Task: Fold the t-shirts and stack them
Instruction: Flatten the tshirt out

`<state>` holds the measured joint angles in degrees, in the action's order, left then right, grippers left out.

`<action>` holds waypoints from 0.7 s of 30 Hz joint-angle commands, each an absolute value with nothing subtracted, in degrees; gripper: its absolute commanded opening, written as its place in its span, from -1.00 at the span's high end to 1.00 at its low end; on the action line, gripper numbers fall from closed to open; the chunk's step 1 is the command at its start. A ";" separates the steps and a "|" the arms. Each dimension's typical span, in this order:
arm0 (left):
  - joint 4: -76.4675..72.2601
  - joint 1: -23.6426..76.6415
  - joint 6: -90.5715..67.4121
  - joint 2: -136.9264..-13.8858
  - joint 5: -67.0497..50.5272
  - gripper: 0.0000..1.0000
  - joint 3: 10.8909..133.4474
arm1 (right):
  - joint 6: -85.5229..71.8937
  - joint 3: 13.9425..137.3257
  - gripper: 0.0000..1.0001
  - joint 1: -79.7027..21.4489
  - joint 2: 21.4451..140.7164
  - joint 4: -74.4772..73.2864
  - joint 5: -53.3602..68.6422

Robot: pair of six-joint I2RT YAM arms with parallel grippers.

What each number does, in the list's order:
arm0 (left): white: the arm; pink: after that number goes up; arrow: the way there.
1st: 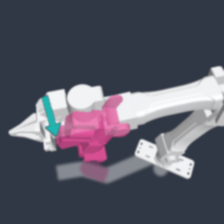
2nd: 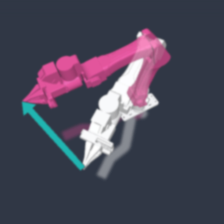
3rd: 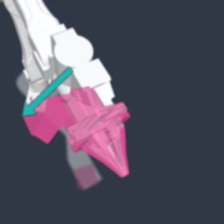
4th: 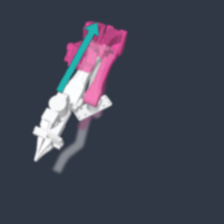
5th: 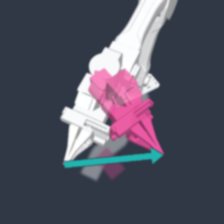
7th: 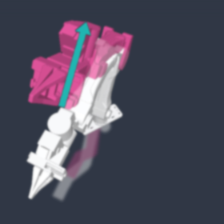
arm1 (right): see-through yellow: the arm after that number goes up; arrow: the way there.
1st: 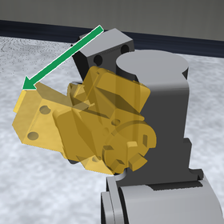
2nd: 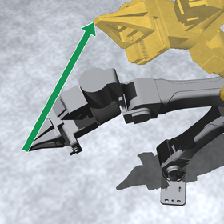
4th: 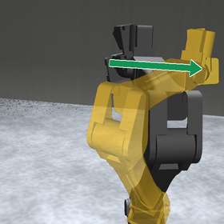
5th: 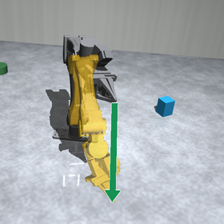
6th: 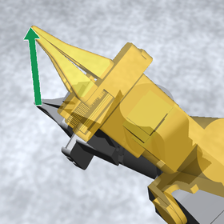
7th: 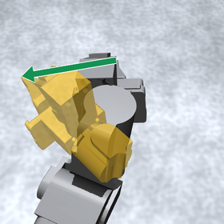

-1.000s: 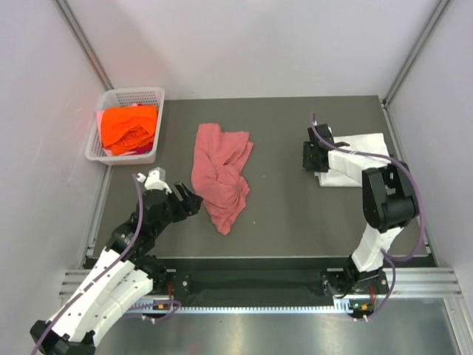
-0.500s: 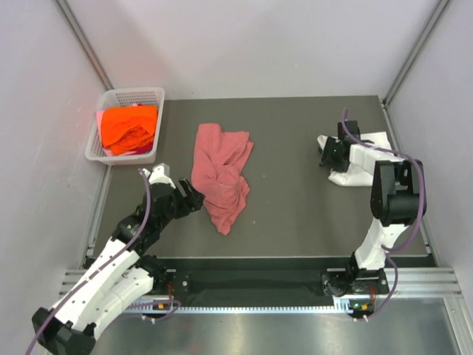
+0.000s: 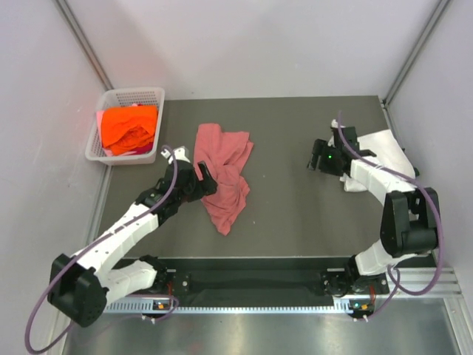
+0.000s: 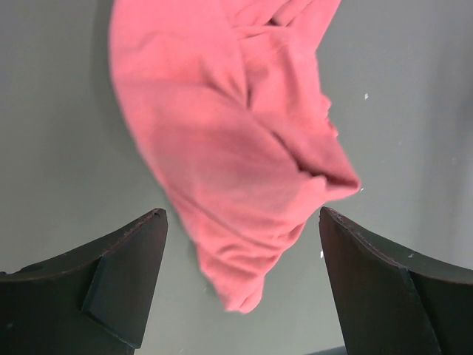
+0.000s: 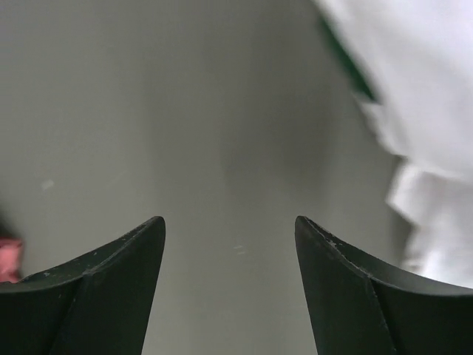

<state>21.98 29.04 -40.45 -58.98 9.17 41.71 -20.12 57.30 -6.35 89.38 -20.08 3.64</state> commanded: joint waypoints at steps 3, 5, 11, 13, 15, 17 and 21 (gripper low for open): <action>13.19 29.09 -38.67 -64.59 7.48 -0.72 45.70 | -22.32 56.60 -0.40 -15.45 87.44 -16.26 9.31; 12.57 29.09 -38.76 -68.10 7.21 -0.67 47.88 | -22.76 56.95 -0.40 -19.24 88.24 -15.04 10.80; 11.87 29.09 -38.41 -76.54 5.28 -0.63 52.64 | -24.52 55.55 -0.43 -23.29 90.18 -11.52 15.28; 11.17 29.09 -38.58 -78.74 1.68 -0.48 52.91 | -24.70 54.93 -0.48 -24.43 90.26 -9.94 16.08; 9.94 29.09 -39.02 -79.19 -1.56 0.36 52.21 | -24.87 54.49 -0.50 -25.13 90.18 -10.02 16.26; 9.93 29.35 -39.11 -77.97 -5.09 0.84 50.02 | -24.87 53.53 -0.50 -26.28 89.56 -9.93 16.17; 14.04 29.53 -38.85 -67.02 -6.24 1.00 44.31 | -25.14 51.51 -0.52 -29.00 88.33 -9.76 16.26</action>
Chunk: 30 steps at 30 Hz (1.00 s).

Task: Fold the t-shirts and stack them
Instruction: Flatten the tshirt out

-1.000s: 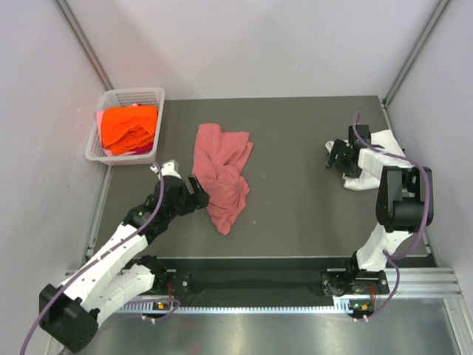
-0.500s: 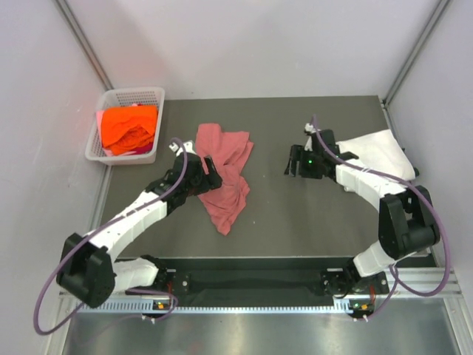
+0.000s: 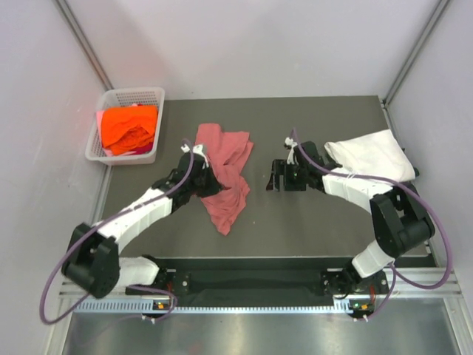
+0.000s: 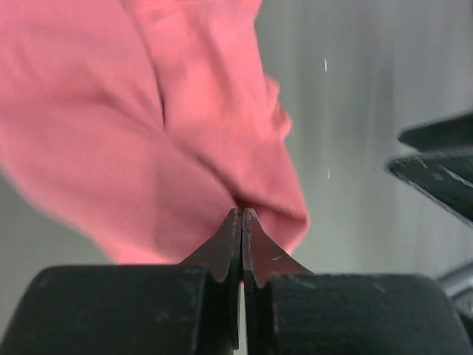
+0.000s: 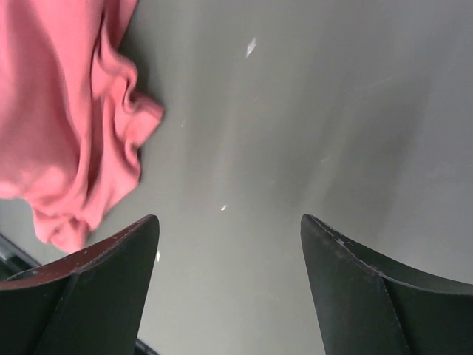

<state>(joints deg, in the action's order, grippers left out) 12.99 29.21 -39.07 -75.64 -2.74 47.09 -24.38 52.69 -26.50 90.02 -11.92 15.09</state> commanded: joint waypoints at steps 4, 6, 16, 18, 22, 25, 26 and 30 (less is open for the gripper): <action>22.55 29.53 -37.53 -55.65 -6.07 1.00 41.75 | -25.31 53.34 -0.71 -36.97 89.29 -10.63 12.67; 26.17 29.53 -37.00 -51.88 -5.28 1.00 41.57 | -27.49 55.89 -0.71 -38.75 91.57 -10.99 10.11; 30.85 29.44 -44.03 -34.71 10.20 0.77 34.10 | -32.52 68.10 -0.32 -47.54 103.70 -12.48 -2.63; 31.63 29.44 -43.33 -38.21 10.02 0.52 35.24 | -32.87 69.78 -0.22 -47.99 106.69 -12.22 -2.55; 30.94 29.36 -41.31 -42.79 10.64 0.49 38.05 | -33.92 71.71 0.12 -49.30 110.73 -10.99 -0.27; 30.06 29.18 -40.78 -45.96 9.41 0.49 40.33 | -34.19 71.81 0.59 -49.66 112.24 -11.08 -0.18; 30.06 29.18 -40.78 -46.75 9.40 0.48 40.86 | -34.10 71.37 0.72 -49.57 111.54 -11.07 -0.18; 28.92 28.83 -40.69 -49.39 9.49 0.47 41.92 | -33.23 68.65 1.00 -49.57 105.93 -14.58 -6.13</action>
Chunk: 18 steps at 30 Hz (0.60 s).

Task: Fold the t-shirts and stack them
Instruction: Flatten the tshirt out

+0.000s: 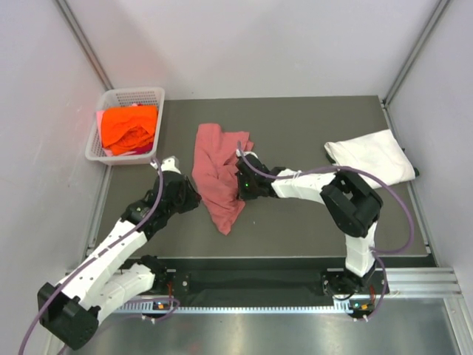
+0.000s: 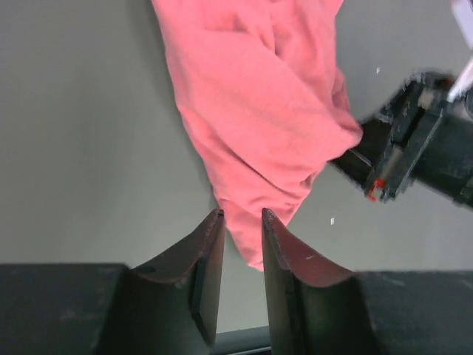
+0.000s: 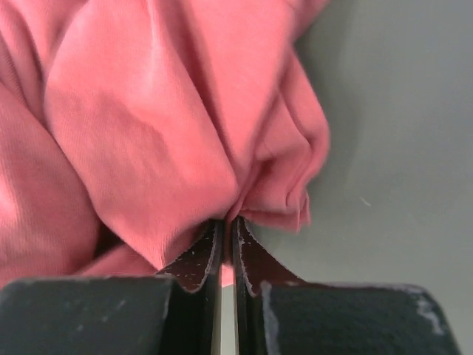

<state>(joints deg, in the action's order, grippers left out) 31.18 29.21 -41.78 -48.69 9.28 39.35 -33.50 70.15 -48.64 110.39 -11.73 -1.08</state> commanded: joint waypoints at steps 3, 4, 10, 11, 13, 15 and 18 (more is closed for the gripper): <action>27.16 28.30 -41.04 -49.92 9.49 0.23 41.40 | -32.17 62.68 1.00 -47.82 96.62 -17.83 -13.87; 26.20 28.21 -41.04 -50.01 9.49 0.18 41.14 | -31.73 59.88 1.00 -46.16 93.98 -18.89 -15.54; 23.82 27.34 -41.13 -51.06 10.37 -0.04 39.73 | -30.84 52.14 1.00 -43.51 71.68 -31.54 -37.16; 23.56 27.33 -41.05 -51.67 10.37 -0.06 39.64 | -31.72 50.73 0.97 -43.42 69.37 -32.51 -39.61; 22.77 27.07 -41.04 -52.47 10.20 -0.17 39.55 | -34.36 45.74 0.65 -43.51 62.01 -33.66 -40.51; 20.76 27.07 -41.04 -53.96 9.67 -0.23 39.55 | -38.66 42.56 -0.02 -43.51 56.98 -34.89 -41.83; 18.64 26.98 -40.43 -58.61 7.21 -0.29 41.56 | -37.71 35.61 -0.44 -43.68 47.04 -30.16 -40.61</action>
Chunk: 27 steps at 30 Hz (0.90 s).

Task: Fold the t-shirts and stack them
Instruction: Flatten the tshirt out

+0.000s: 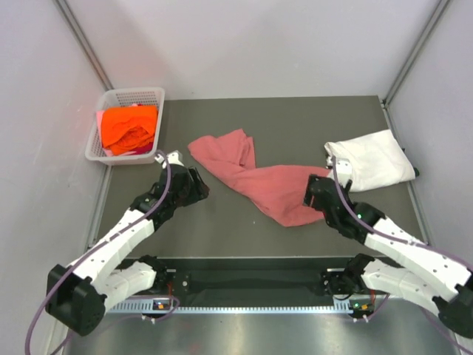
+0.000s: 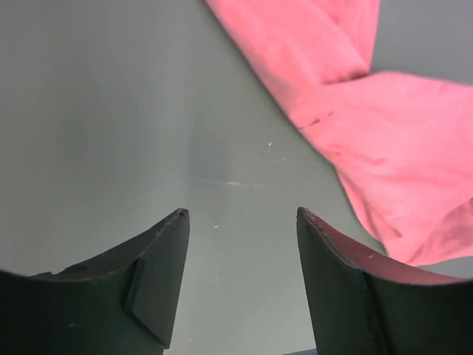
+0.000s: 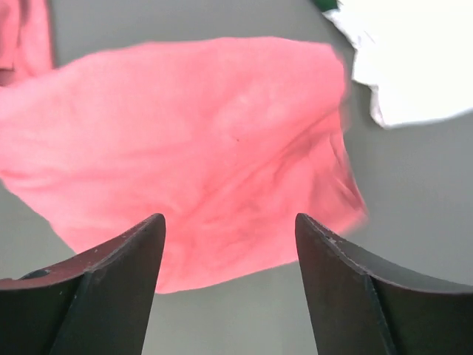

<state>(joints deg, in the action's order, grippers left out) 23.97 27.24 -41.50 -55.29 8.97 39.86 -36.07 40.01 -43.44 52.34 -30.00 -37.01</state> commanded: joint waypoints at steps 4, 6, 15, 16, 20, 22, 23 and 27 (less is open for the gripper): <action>16.19 26.89 -39.99 -66.60 5.80 -0.95 46.13 | -34.90 33.74 -0.38 -43.59 41.84 -25.67 -38.41; 16.52 26.98 -39.73 -71.88 7.37 -0.97 50.42 | -31.83 34.80 -0.34 -43.51 43.67 -23.13 -36.13; 18.98 21.46 -38.67 -92.71 11.52 -0.96 70.89 | -26.46 50.27 -0.37 -33.71 67.75 -24.87 -31.31; 19.25 19.44 -38.24 -94.46 10.12 -0.95 72.58 | -26.46 51.14 -0.41 -31.84 70.20 -24.44 -29.03; 19.25 16.18 -36.39 -103.51 9.32 -0.93 80.05 | -26.45 51.68 -0.60 -25.59 73.90 -21.36 -25.06; 20.47 14.95 -35.34 -107.03 9.58 -0.96 85.23 | -26.72 51.51 -0.67 -22.43 75.49 -20.13 -24.96; 21.44 14.68 -35.07 -110.79 10.10 -0.97 87.17 | -26.54 51.24 -0.66 -21.37 77.33 -18.82 -24.44; 23.64 12.92 -34.72 -119.78 8.80 -0.97 97.53 | -26.72 50.98 -0.57 -15.40 82.17 -15.39 -20.92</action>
<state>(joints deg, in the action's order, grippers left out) 21.58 13.63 -36.40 -115.50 9.82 91.53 -27.11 49.58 -18.98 79.81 -20.16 -24.49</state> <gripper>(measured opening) 0.985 0.792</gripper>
